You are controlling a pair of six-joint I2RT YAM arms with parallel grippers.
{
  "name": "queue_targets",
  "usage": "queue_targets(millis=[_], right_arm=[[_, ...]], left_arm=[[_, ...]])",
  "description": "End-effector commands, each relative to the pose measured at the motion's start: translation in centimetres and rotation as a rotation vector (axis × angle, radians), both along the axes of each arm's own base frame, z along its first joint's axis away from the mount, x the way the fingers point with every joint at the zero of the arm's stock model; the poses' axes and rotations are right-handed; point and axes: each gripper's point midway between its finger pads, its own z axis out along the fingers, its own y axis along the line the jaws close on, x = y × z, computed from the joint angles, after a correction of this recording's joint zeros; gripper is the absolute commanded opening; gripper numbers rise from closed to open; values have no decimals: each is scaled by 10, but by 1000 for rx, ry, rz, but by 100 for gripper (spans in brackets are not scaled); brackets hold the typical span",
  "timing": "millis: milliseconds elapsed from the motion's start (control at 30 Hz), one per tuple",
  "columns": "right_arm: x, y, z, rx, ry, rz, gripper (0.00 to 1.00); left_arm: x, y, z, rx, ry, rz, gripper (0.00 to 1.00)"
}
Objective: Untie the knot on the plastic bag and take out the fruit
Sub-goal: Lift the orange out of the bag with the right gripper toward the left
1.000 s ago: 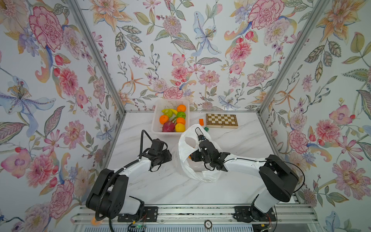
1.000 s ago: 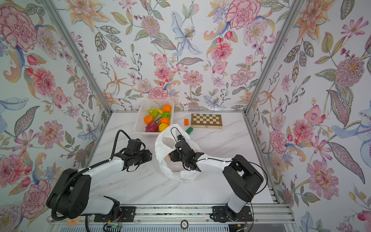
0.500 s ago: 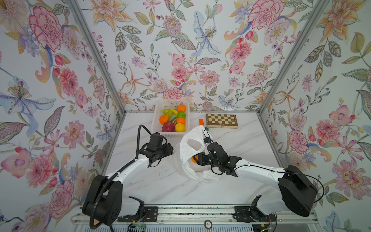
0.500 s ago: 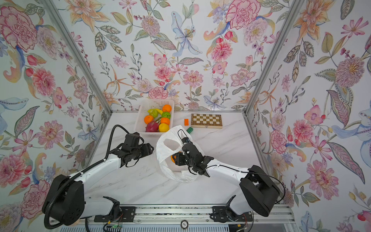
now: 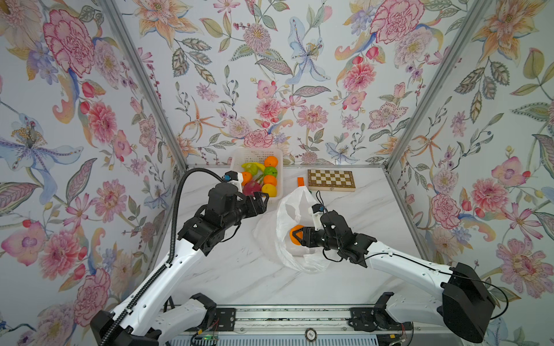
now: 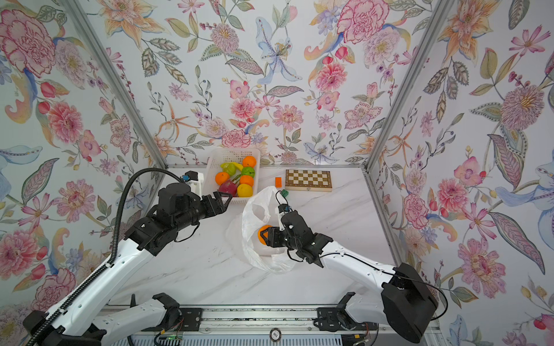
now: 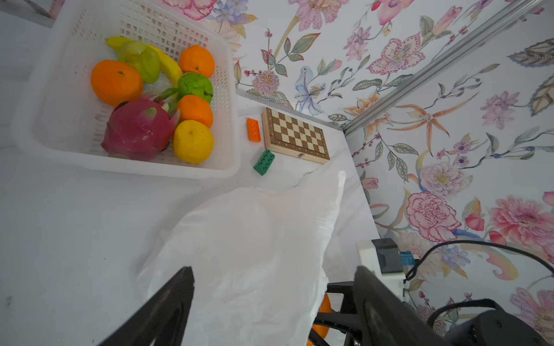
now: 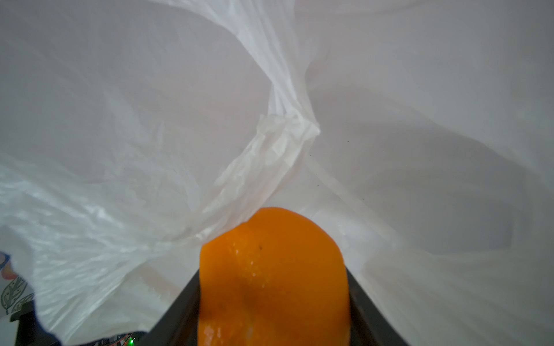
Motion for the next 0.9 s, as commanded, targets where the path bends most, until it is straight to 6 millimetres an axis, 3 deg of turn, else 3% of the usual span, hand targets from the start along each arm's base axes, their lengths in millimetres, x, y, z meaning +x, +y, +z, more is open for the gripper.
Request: queue_targets(millis=[0,133,233,333,533,667,867], right_arm=[[-9,-9,-3,4,43,-1,39],[-13,-14,2,24,47,-13,39],[-14,-18,6,36,42,-21,39],[-16,-22,12,42,38,-27,39],[-19,-34,34,83,5,-63,39],[-14,-47,56,119,-19,-121,39],[-2,-61,102,236,-34,-178,38]], left_arm=[[-4,-16,4,12,3,-17,85],[-18,-51,-2,47,-5,-120,85],[-19,-65,-23,79,28,-146,85],[-16,-69,-45,128,74,-135,85],[-10,-63,-61,215,92,-98,85],[-12,-63,-48,224,39,-130,86],[-19,-65,2,167,-161,-204,84]])
